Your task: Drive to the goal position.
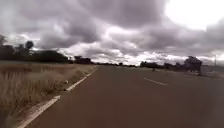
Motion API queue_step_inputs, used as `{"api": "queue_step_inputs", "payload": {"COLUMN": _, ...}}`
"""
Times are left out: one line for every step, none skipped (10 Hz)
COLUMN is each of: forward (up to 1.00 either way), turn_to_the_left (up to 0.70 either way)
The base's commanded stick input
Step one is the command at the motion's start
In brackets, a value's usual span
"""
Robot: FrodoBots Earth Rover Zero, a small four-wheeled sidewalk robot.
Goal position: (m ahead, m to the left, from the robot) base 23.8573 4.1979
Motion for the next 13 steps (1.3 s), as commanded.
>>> {"api": "queue_step_inputs", "payload": {"forward": 0.85, "turn_to_the_left": 0.04}}
{"api": "queue_step_inputs", "payload": {"forward": 0.85, "turn_to_the_left": 0.04}}
{"api": "queue_step_inputs", "payload": {"forward": 0.85, "turn_to_the_left": 0.04}}
{"api": "queue_step_inputs", "payload": {"forward": 0.85, "turn_to_the_left": 0.04}}
{"api": "queue_step_inputs", "payload": {"forward": 0.85, "turn_to_the_left": 0.04}}
{"api": "queue_step_inputs", "payload": {"forward": 0.85, "turn_to_the_left": 0.04}}
{"api": "queue_step_inputs", "payload": {"forward": 0.85, "turn_to_the_left": 0.04}}
{"api": "queue_step_inputs", "payload": {"forward": 0.85, "turn_to_the_left": 0.04}}
{"api": "queue_step_inputs", "payload": {"forward": 0.85, "turn_to_the_left": 0.04}}
{"api": "queue_step_inputs", "payload": {"forward": 0.85, "turn_to_the_left": 0.04}}
{"api": "queue_step_inputs", "payload": {"forward": 0.85, "turn_to_the_left": 0.04}}
{"api": "queue_step_inputs", "payload": {"forward": 0.85, "turn_to_the_left": 0.04}}
{"api": "queue_step_inputs", "payload": {"forward": 0.85, "turn_to_the_left": 0.04}}
